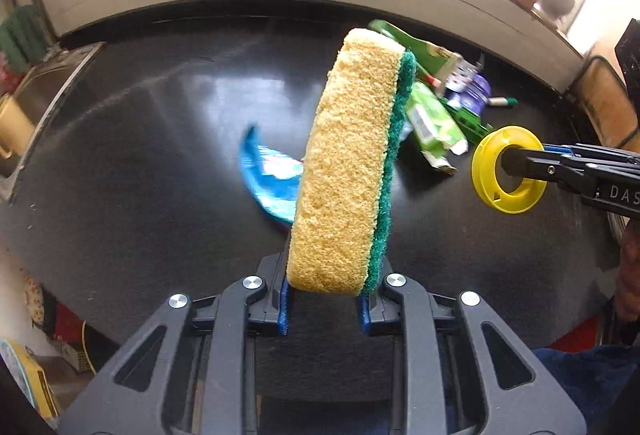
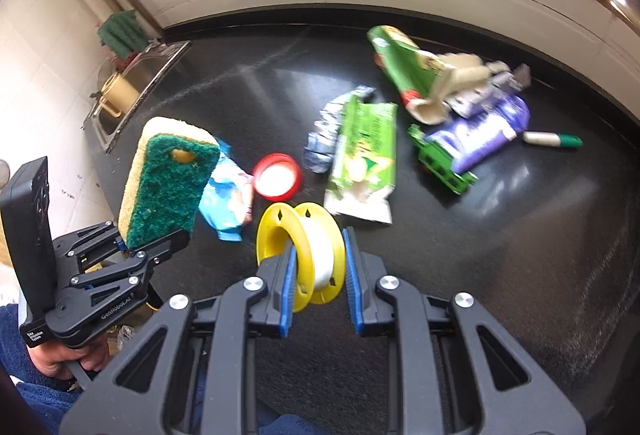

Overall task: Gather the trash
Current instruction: 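Regrip the sponge edgewise with the left tool, then carry sponge and tape roll to the bin and open both tools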

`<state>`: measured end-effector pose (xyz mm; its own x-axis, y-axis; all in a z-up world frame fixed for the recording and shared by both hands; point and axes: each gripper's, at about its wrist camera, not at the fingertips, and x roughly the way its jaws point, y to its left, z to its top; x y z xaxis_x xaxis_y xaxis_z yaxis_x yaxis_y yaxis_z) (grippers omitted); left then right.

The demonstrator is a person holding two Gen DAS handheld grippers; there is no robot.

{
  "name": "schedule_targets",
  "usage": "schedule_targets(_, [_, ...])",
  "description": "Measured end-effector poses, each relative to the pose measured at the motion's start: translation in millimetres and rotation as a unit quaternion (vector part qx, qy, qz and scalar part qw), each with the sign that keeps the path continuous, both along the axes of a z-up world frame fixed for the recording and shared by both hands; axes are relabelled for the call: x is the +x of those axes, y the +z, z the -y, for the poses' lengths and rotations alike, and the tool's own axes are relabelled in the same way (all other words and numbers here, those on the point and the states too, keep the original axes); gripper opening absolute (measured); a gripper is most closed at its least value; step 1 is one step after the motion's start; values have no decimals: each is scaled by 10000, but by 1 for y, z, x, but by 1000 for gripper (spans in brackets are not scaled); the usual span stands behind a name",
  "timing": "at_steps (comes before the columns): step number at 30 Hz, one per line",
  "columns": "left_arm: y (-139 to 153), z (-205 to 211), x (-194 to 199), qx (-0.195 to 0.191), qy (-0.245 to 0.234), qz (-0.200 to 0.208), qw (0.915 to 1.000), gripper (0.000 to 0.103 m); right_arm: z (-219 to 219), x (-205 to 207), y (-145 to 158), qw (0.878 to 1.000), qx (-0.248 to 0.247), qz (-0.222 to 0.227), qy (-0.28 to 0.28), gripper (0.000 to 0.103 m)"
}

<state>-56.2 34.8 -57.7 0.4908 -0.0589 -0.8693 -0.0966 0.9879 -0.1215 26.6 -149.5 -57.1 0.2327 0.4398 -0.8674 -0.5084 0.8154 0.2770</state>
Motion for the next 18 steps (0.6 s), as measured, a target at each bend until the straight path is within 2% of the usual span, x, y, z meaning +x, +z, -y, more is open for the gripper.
schedule_targets(5, [4,-65,-35,115,835,10,9964,24,-89,-7,6,9955,115,37,945,22])
schedule_targets(8, [-5,-111,-69,81,1531,-110,9881,24,-156,-21,5,9854,203,-1,1688,22])
schedule_targets(11, [-20,-153,-108,63,2221,-264,9747,24,-222,-42,1,9703,269,-130,2402,22])
schedule_targets(15, [-44,-204,-167,26,3014,-513,9521,24,-319,-93,-16,9366,276,-352,3476,22])
schedule_targets(18, [-73,-237,-212,-11,3588,-817,9298,24,-380,-135,-36,9087,159,-548,4136,22])
